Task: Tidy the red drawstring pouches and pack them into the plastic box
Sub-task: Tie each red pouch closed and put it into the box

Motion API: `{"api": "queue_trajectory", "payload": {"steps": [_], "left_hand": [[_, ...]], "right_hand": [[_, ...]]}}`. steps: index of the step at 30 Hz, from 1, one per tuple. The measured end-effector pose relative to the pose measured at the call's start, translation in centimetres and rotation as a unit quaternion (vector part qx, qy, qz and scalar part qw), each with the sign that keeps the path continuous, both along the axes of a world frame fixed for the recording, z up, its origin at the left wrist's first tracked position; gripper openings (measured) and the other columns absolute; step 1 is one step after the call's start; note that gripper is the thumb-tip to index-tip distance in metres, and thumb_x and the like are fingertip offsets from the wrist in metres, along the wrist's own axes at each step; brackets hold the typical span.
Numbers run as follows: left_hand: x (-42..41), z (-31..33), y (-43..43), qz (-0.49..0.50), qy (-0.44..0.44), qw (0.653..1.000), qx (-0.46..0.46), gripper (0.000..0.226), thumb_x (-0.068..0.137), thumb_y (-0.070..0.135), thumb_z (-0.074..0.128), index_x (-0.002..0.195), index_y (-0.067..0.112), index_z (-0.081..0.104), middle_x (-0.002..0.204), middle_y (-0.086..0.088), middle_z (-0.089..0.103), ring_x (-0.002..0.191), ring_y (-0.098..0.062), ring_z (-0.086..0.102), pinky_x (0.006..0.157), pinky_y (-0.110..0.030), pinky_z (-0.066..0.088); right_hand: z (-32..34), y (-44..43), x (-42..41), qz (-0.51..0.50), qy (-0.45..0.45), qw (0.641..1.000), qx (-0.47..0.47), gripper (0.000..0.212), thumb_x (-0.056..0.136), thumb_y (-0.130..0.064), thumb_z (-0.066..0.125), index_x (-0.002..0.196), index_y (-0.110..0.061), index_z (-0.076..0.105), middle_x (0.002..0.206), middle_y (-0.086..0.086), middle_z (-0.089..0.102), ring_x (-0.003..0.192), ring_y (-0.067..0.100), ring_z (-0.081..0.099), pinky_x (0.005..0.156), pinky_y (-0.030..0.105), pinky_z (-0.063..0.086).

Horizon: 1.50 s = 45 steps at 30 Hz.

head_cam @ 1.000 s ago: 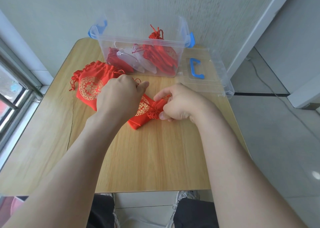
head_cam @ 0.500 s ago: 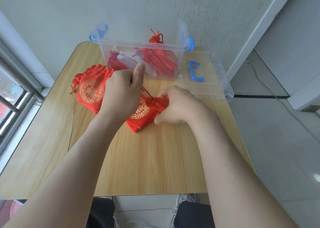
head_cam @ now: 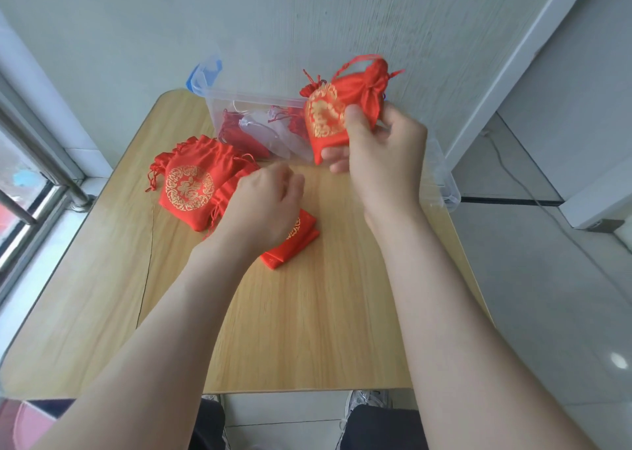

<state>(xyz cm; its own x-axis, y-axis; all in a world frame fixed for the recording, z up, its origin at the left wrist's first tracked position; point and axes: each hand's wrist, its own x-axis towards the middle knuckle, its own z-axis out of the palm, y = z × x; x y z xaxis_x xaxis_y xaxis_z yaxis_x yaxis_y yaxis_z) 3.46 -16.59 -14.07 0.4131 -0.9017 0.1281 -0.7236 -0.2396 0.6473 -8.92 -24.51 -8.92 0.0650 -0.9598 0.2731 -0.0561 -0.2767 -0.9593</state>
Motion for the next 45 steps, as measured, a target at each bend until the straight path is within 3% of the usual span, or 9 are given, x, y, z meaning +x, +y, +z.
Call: {"api": "queue_trajectory", "payload": {"steps": [5, 11, 15, 20, 25, 28, 33, 39, 45], "left_hand": [[-0.1, -1.1, 0.4, -0.101, -0.114, 0.979, 0.137, 0.030, 0.101, 0.037, 0.048, 0.118, 0.025, 0.070, 0.124, -0.002, 0.065, 0.124, -0.033, 0.053, 0.097, -0.046, 0.047], [-0.1, -1.5, 0.6, -0.114, -0.135, 0.976, 0.126, 0.031, 0.103, 0.028, 0.052, 0.131, 0.027, 0.066, 0.135, -0.002, 0.060, 0.130, -0.031, 0.048, 0.102, -0.045, 0.042], [-0.4, -1.8, 0.4, -0.116, -0.156, 0.973, 0.127, 0.031, 0.104, 0.032, 0.052, 0.131, 0.029, 0.066, 0.138, -0.002, 0.059, 0.133, -0.031, 0.047, 0.099, -0.044, 0.041], [0.4, -2.8, 0.0, -0.126, -0.159, 0.975, 0.093, 0.029, 0.099, 0.019, 0.055, 0.122, 0.025, 0.072, 0.125, -0.003, 0.064, 0.126, -0.030, 0.054, 0.102, -0.047, 0.047], [0.9, -2.3, -0.2, -0.094, -0.159, 0.980, 0.072, 0.034, 0.076, -0.005, 0.066, 0.094, 0.023, 0.075, 0.098, 0.002, 0.070, 0.106, -0.029, 0.062, 0.097, -0.044, 0.046], [0.3, -1.4, 0.6, -0.004, -0.170, 0.984, 0.059, 0.040, 0.079, -0.004, 0.061, 0.066, 0.027, 0.039, 0.083, 0.009, 0.049, 0.100, -0.028, 0.042, 0.083, -0.043, 0.027], [-0.1, -0.8, 1.3, 0.097, -0.183, 0.977, 0.055, 0.045, 0.083, 0.007, 0.066, 0.123, 0.027, 0.061, 0.135, -0.011, 0.043, 0.119, -0.039, 0.038, 0.097, -0.054, 0.031], [-0.4, -0.4, 1.9, 0.193, -0.200, 0.954, 0.115, 0.051, 0.087, 0.009, 0.068, 0.132, 0.008, 0.045, 0.126, -0.018, 0.048, 0.119, -0.044, 0.044, 0.102, -0.058, 0.035], [0.2, -0.5, 1.8, 0.172, -0.197, 0.965, 0.018, 0.047, 0.085, -0.004, 0.054, 0.127, 0.014, 0.065, 0.109, -0.011, 0.062, 0.110, -0.039, 0.043, 0.089, -0.049, 0.028]], "right_hand": [[2.5, -0.9, 2.5, -0.031, -0.081, 0.996, -0.013, 0.016, 0.096, -0.019, 0.063, 0.082, -0.018, 0.071, 0.066, 0.001, 0.076, 0.066, 0.026, 0.079, 0.069, 0.050, 0.065], [3.4, -4.7, 5.3, -0.116, 0.128, 0.974, -0.148, 0.018, 0.094, -0.023, 0.063, 0.082, -0.011, 0.068, 0.066, -0.005, 0.065, 0.071, 0.030, 0.058, 0.082, 0.037, 0.048], [3.4, -6.3, 6.1, -0.074, 0.321, 0.939, -0.098, 0.025, 0.106, -0.026, 0.054, 0.120, -0.009, 0.067, 0.120, 0.011, 0.072, 0.121, 0.035, 0.059, 0.092, 0.033, 0.038], [3.1, -4.4, 6.7, -0.064, 0.437, 0.892, -0.096, 0.032, 0.104, -0.036, 0.048, 0.113, -0.012, 0.067, 0.127, 0.012, 0.069, 0.134, 0.038, 0.047, 0.103, 0.041, 0.038], [-0.1, -0.2, 5.8, -0.089, 0.332, 0.927, -0.151, 0.032, 0.090, -0.023, 0.053, 0.111, -0.019, 0.076, 0.117, 0.005, 0.069, 0.117, 0.036, 0.055, 0.099, 0.044, 0.042], [-1.8, 2.0, 4.6, -0.091, 0.278, 0.949, -0.114, 0.040, 0.087, -0.020, 0.052, 0.116, -0.013, 0.078, 0.135, 0.010, 0.056, 0.125, 0.034, 0.054, 0.111, 0.041, 0.038], [-2.3, 3.7, 1.7, -0.088, 0.262, 0.960, -0.043, 0.027, 0.104, -0.018, 0.052, 0.118, -0.012, 0.075, 0.121, 0.006, 0.066, 0.111, 0.027, 0.064, 0.087, 0.028, 0.040], [-3.2, 5.2, 0.6, -0.046, 0.238, 0.969, 0.046, 0.025, 0.106, -0.019, 0.049, 0.113, -0.024, 0.072, 0.091, 0.000, 0.079, 0.092, 0.017, 0.073, 0.084, 0.036, 0.058], [-3.8, 5.4, 1.7, 0.058, 0.291, 0.953, 0.054, 0.036, 0.100, -0.012, 0.045, 0.115, -0.025, 0.075, 0.099, 0.003, 0.078, 0.104, 0.023, 0.070, 0.087, 0.035, 0.057]]}}
